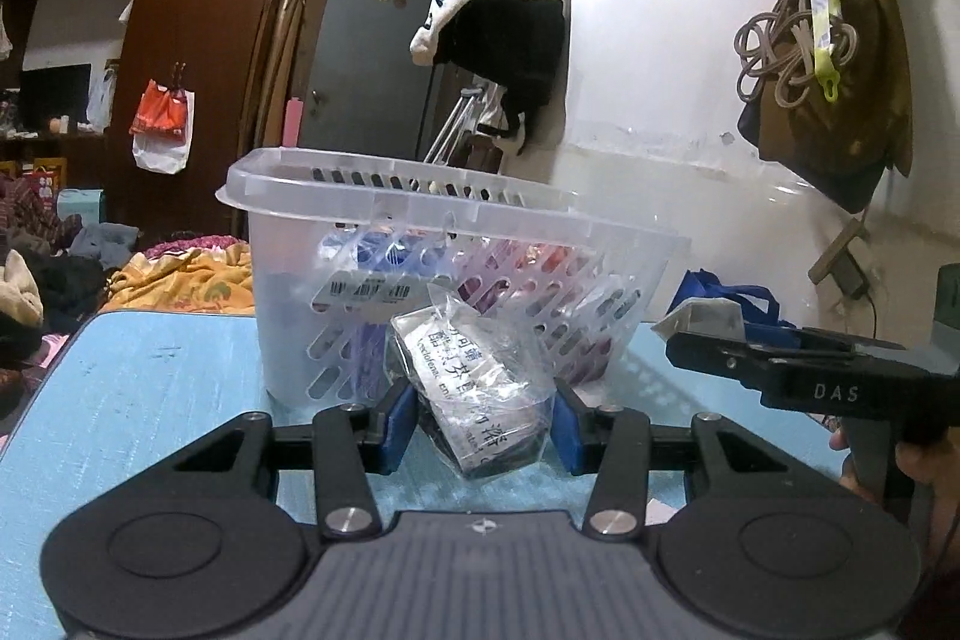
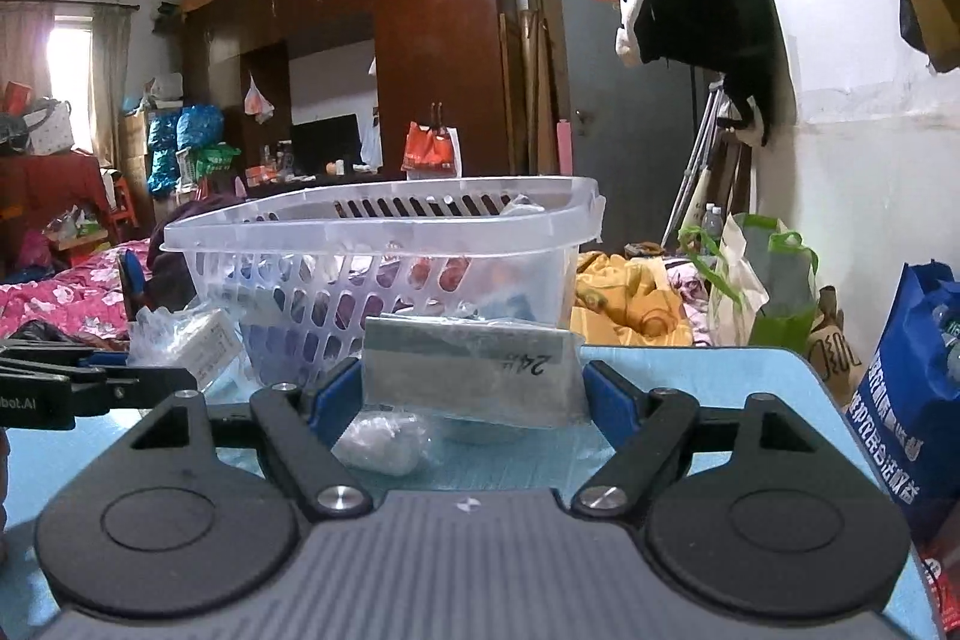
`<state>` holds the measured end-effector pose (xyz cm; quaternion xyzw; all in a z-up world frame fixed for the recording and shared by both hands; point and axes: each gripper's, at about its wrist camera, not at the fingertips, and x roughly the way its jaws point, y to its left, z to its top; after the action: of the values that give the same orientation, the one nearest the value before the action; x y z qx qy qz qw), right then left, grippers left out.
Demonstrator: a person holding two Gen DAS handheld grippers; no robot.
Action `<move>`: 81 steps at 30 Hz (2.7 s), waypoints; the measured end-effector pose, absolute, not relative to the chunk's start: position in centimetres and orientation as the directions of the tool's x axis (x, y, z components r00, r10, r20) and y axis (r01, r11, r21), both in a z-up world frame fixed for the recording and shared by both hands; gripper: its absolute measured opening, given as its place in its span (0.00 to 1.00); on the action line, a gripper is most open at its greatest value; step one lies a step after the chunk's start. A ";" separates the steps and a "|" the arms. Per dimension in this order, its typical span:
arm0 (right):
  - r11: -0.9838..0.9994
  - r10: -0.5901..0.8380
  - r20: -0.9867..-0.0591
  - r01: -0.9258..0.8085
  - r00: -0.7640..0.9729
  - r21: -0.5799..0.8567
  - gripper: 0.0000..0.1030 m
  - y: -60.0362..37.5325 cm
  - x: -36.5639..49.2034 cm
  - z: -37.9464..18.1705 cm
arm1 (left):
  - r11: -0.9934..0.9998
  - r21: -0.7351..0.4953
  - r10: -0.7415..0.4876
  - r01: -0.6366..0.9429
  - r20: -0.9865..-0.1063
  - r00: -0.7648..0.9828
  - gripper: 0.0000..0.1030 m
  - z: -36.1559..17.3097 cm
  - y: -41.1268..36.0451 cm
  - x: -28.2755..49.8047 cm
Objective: Organize objects
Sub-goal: 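Drop the wrapped package into the basket with the left tool while the right drops the white box, then grasp the white KENT pack with the left tool while the right reaches a clear bag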
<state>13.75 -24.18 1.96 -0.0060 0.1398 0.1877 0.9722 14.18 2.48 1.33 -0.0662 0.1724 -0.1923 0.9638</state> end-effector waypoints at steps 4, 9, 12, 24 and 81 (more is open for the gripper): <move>0.928 0.368 -0.256 -0.372 0.894 0.035 0.79 -24.2 13.4 2.0 | 0.919 -0.194 -0.389 0.343 -0.302 0.870 0.49 1.4 2.5 14.2; 0.924 0.377 -0.229 -0.383 0.897 0.022 0.79 -24.2 12.9 2.1 | 0.921 -0.191 -0.384 0.340 -0.295 0.875 0.49 1.3 2.5 14.0; 0.921 0.382 -0.219 -0.388 0.898 0.018 0.79 -24.1 12.7 2.1 | 0.921 -0.189 -0.383 0.340 -0.288 0.878 0.49 1.4 2.5 13.8; 0.890 0.456 -0.108 -0.456 0.884 0.028 0.79 -24.9 9.9 3.5 | 0.923 -0.153 -0.379 0.354 -0.184 0.907 0.48 2.8 2.6 11.3; 0.919 0.387 -0.375 -0.383 0.842 0.089 1.00 -24.8 14.0 3.5 | 0.875 -0.013 -0.389 0.484 -0.615 0.686 0.82 -0.7 -7.3 13.4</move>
<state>13.95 -24.78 3.55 0.0053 0.1967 0.2006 0.9597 13.40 -7.27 -0.70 0.0752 0.3163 -0.2386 0.9151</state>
